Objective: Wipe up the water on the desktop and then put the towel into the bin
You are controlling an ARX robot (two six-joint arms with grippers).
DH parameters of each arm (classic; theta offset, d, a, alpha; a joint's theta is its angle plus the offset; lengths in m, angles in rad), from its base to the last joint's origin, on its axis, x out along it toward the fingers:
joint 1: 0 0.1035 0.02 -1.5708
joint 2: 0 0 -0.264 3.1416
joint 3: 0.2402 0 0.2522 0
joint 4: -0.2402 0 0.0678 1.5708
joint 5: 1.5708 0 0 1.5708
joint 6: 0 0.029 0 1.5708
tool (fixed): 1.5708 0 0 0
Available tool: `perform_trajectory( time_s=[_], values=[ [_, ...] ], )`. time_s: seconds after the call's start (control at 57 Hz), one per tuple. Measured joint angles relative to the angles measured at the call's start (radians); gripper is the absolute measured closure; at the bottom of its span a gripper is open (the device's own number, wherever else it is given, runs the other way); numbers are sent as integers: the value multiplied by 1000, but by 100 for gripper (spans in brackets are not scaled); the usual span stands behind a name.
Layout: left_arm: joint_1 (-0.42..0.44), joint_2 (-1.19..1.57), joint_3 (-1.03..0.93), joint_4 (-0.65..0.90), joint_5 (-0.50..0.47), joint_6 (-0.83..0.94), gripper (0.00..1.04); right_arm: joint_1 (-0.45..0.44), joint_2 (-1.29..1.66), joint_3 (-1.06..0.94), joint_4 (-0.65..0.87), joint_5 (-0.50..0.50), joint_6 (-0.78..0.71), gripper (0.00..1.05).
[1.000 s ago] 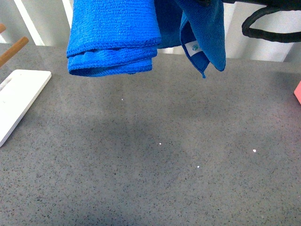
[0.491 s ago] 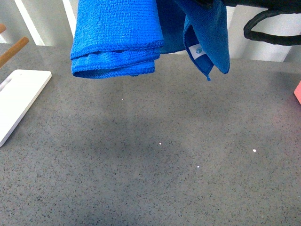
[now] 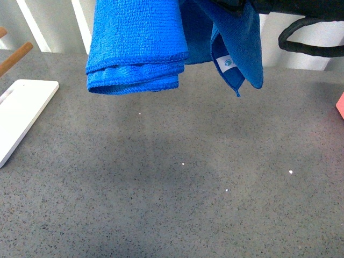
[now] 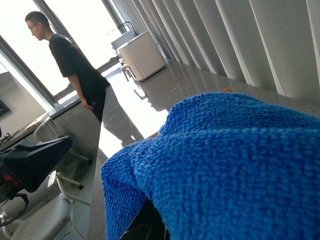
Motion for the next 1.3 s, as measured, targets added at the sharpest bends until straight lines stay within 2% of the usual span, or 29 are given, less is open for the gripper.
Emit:
perform_trajectory(
  time_s=[0.368, 0.439, 0.474, 0.702, 0.754, 0.86, 1.018, 1.053, 1.193, 1.298],
  values=[
    [0, -108, 0, -107, 0, 0, 101, -1, -3, -1, -40, 1, -32, 99],
    [0, -220, 0, -254, 1, 0, 101, -1, -6, -1, -49, 2, -40, 99],
    [0, -247, 0, -275, 0, 0, 101, -2, -7, -1, -49, 2, -41, 99],
    [0, -278, 0, -285, 1, 0, 101, -3, -19, -2, -84, 18, -58, 99],
    [0, -278, 0, -285, 0, 0, 92, -3, -26, -2, -167, 50, -100, 99],
    [0, -278, 0, -285, 0, 0, 74, -5, -31, 21, -428, 187, -229, 99],
    [0, -278, 0, -285, 1, 0, 47, -37, 23, 148, -999, 517, -462, 99],
    [0, -279, 0, -285, 0, 0, 42, -50, 30, 154, -1099, 560, -505, 99],
    [0, -279, 0, -285, 0, 0, 20, -91, 54, 160, -1380, 606, -630, 99],
    [0, -279, 0, -285, 1, 2, 5, -95, 79, 179, -1452, 649, -705, 99]
  ],
)
